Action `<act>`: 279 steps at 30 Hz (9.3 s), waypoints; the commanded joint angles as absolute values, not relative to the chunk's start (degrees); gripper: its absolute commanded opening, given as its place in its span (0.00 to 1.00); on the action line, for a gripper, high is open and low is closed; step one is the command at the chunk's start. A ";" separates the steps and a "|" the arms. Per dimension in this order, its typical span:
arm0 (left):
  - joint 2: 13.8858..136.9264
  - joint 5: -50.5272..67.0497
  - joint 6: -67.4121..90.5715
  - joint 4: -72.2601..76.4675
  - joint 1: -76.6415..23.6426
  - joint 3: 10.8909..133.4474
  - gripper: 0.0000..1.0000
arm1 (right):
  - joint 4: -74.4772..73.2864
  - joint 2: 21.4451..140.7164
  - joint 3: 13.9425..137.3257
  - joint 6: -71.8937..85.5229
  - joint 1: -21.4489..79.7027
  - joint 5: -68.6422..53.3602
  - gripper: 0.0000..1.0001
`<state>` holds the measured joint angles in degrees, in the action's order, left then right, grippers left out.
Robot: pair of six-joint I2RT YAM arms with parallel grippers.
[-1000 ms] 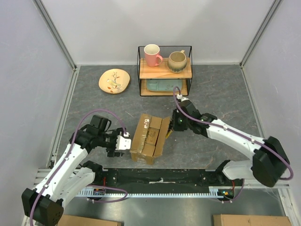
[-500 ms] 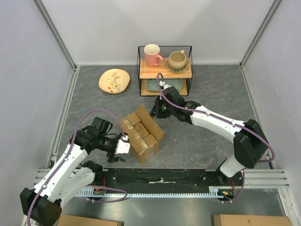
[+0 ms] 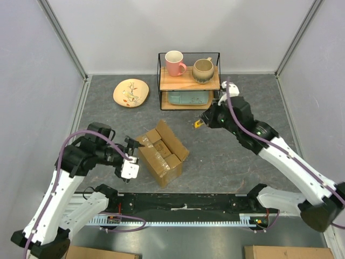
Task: Unpack the express box
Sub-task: Adjust the express box at the center of the board, then cut the express box at the center of the board.
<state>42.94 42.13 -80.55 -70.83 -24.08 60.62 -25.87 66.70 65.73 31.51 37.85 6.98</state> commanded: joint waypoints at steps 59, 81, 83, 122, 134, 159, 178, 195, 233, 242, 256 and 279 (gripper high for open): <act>74.01 27.77 -83.95 -78.23 -49.57 65.49 0.37 | -3.24 79.63 62.66 33.24 50.27 -0.81 0.00; 60.12 16.70 -62.58 -48.70 -50.45 46.32 0.48 | -6.78 34.65 41.06 42.79 46.85 -2.01 0.00; 59.68 15.65 -62.06 -47.64 -50.45 45.45 0.47 | -1.43 33.93 35.70 46.21 46.93 -3.42 0.00; 58.71 12.92 -62.14 -48.07 -50.45 47.46 0.43 | 24.96 54.31 24.17 48.25 51.24 1.14 0.00; 58.01 13.80 -62.67 -48.69 -50.62 48.43 0.45 | 29.61 60.11 24.17 51.23 52.56 0.17 0.00; 58.36 10.63 -61.17 -44.30 -50.62 50.61 0.43 | 43.41 67.40 18.45 62.05 53.70 -10.81 0.00; 59.33 7.65 -61.96 -39.03 -50.62 50.36 0.38 | 37.63 77.96 22.85 62.76 54.23 -25.04 0.00; 58.80 6.50 -62.31 -37.18 -50.54 49.04 0.35 | 48.68 90.32 21.53 72.06 55.89 -36.82 0.00; 59.68 4.83 -61.52 -35.68 -50.62 48.95 0.27 | 36.91 79.71 14.67 70.05 59.24 -36.65 0.00; 61.43 5.80 -63.54 -34.19 -53.17 50.63 0.27 | 40.69 88.15 21.09 69.35 60.73 -36.56 0.00; 59.68 -3.69 -57.40 -30.06 -49.67 47.11 0.11 | 31.92 67.89 6.60 72.86 61.44 -35.16 0.00; 59.94 7.18 -54.76 -41.98 -48.78 53.25 0.08 | -6.59 48.06 22.75 47.30 42.38 -23.91 0.00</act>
<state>60.29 1.41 -58.65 -38.13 -48.71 47.24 3.22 47.33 13.76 60.86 47.53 -28.77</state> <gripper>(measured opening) 0.445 0.173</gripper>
